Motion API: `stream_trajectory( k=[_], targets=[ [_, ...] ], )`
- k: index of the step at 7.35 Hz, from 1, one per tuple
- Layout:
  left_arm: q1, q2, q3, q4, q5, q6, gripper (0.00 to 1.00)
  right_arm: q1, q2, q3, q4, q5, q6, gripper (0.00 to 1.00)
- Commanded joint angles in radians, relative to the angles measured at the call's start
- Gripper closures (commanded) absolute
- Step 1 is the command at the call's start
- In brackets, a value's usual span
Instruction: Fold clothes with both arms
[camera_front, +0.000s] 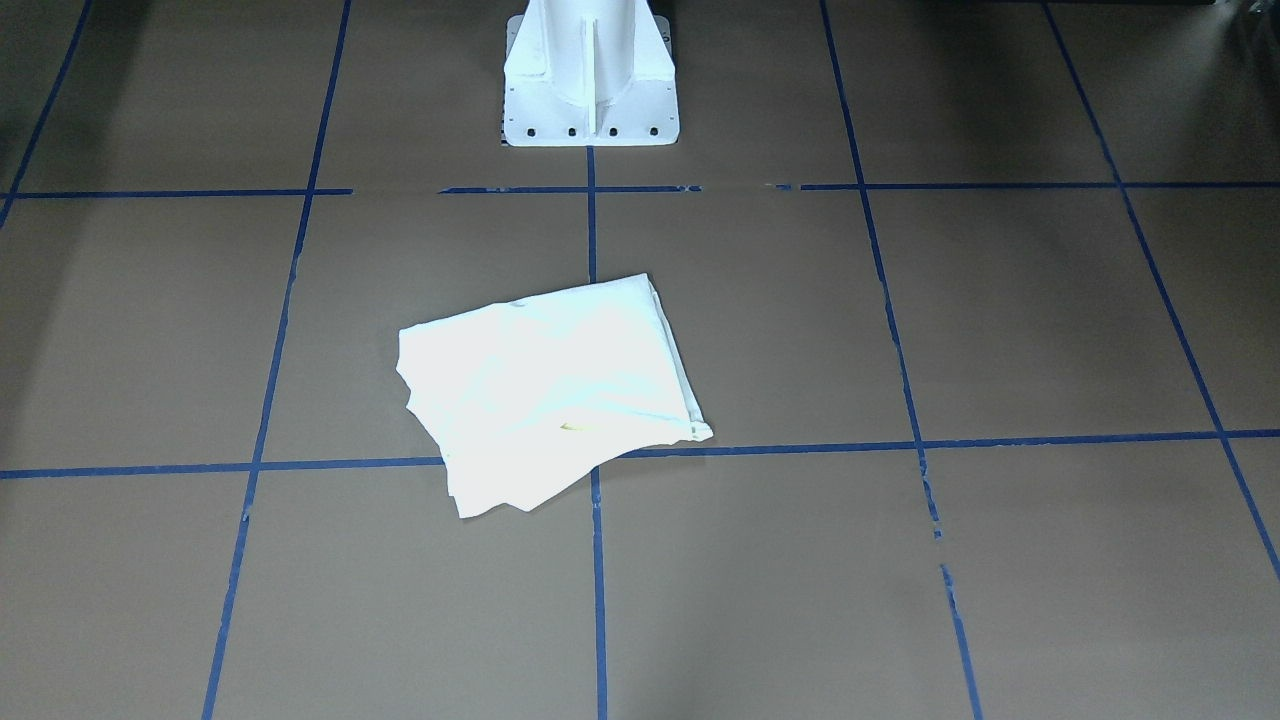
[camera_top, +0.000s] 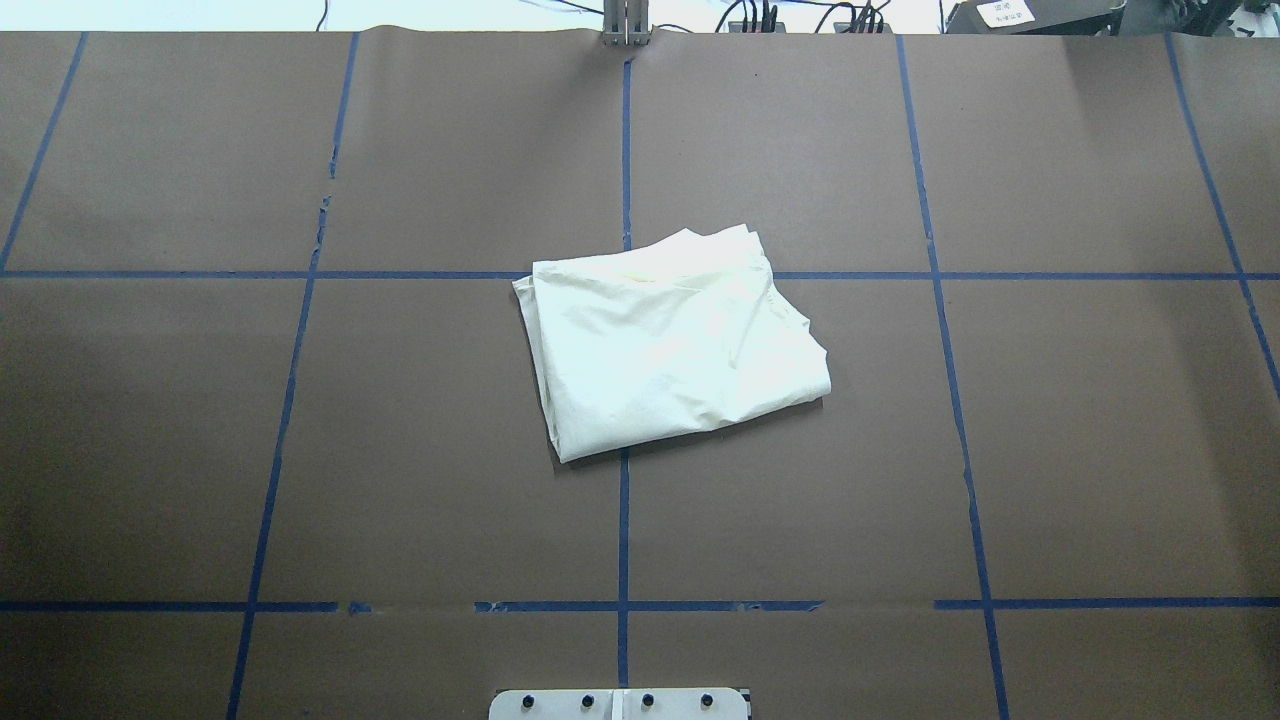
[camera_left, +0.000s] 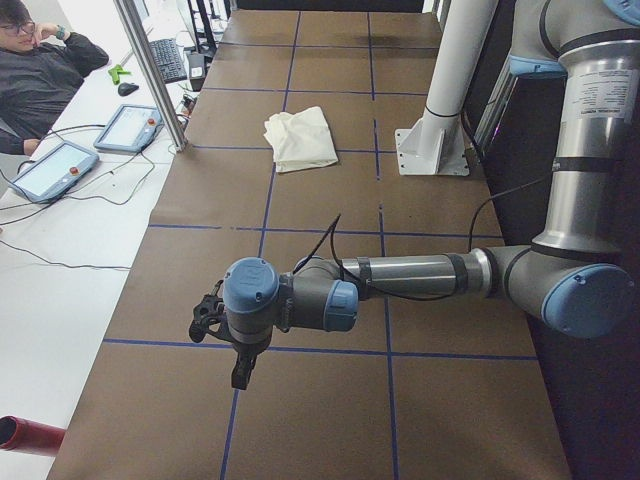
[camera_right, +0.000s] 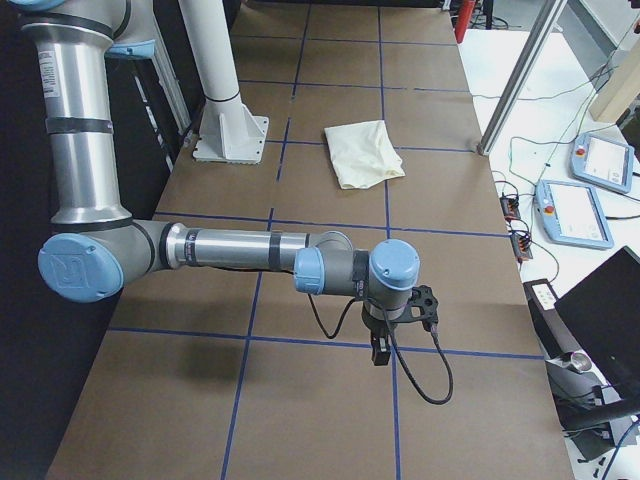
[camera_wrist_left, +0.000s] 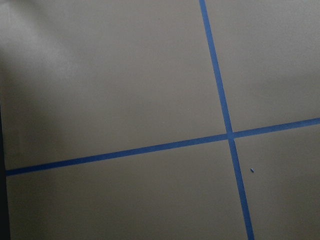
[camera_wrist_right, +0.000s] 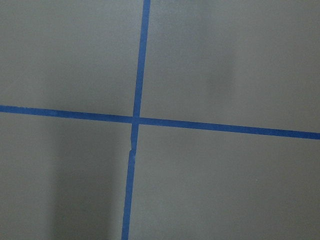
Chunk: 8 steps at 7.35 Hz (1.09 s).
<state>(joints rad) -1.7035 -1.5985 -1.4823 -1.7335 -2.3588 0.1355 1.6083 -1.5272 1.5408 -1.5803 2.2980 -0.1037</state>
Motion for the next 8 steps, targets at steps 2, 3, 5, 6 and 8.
stream_trajectory(
  k=[2,3,5,6,8],
  targets=[
    [-0.004,0.017,-0.010,-0.008,-0.014,-0.031,0.00,-0.001,-0.042,0.041,0.003,-0.005,-0.001,0.00],
    [-0.002,0.017,-0.010,-0.008,-0.014,-0.031,0.00,-0.001,-0.042,0.039,0.005,0.000,-0.001,0.00],
    [-0.002,0.014,-0.013,-0.006,-0.008,-0.031,0.00,-0.001,-0.042,0.038,0.005,0.003,-0.001,0.00],
    [-0.002,0.011,-0.030,0.002,-0.010,-0.033,0.00,-0.001,-0.042,0.038,0.005,0.004,-0.001,0.00],
    [0.008,0.005,-0.052,0.002,-0.007,-0.037,0.00,-0.001,-0.042,0.036,0.005,0.004,-0.001,0.00]
  ],
)
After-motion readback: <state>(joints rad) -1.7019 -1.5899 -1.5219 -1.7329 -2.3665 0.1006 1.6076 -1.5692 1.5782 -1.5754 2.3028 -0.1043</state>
